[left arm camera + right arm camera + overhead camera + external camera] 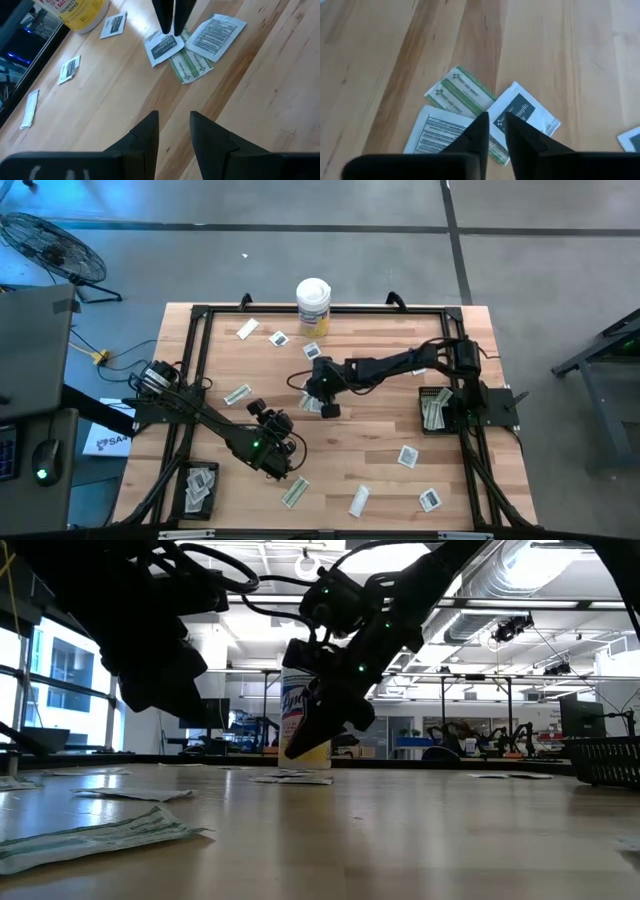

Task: Pick & Place First Aid Supplies
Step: Put the white towelette sachet into the left black bin

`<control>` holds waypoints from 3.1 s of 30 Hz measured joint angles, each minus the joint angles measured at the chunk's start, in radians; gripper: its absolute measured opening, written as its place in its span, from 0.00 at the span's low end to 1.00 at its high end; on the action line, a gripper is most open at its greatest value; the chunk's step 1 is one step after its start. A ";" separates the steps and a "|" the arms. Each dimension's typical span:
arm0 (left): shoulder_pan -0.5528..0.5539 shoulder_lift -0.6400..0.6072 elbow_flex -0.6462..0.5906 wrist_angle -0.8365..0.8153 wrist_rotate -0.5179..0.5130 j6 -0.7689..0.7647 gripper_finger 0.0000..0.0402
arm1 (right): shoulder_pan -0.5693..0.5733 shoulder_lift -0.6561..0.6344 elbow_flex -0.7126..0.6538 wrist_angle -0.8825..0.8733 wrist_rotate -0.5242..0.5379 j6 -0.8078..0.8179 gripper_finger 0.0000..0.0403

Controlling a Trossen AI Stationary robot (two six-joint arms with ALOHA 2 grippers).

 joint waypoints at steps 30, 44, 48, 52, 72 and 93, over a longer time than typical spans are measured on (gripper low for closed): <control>0.000 0.000 0.000 0.026 0.000 0.005 0.26 | -0.123 0.133 0.008 0.069 0.026 0.188 0.22; 0.000 0.000 0.000 0.027 0.002 0.005 0.26 | -0.154 0.191 0.007 0.174 -0.019 0.228 0.01; 0.000 0.000 0.000 0.007 0.028 0.005 0.26 | -0.140 0.175 0.004 0.174 -0.019 0.251 0.04; 0.000 0.000 0.000 -0.022 0.036 0.000 0.26 | -0.116 0.123 -0.001 0.127 -0.026 0.251 0.04; 0.000 -0.057 -0.001 -0.129 0.108 0.057 0.26 | 0.061 0.028 -0.002 -0.045 -0.179 -0.039 0.08; 0.000 -0.056 0.000 -0.094 0.098 0.056 0.26 | 0.070 0.025 0.001 -0.011 -0.060 0.000 0.42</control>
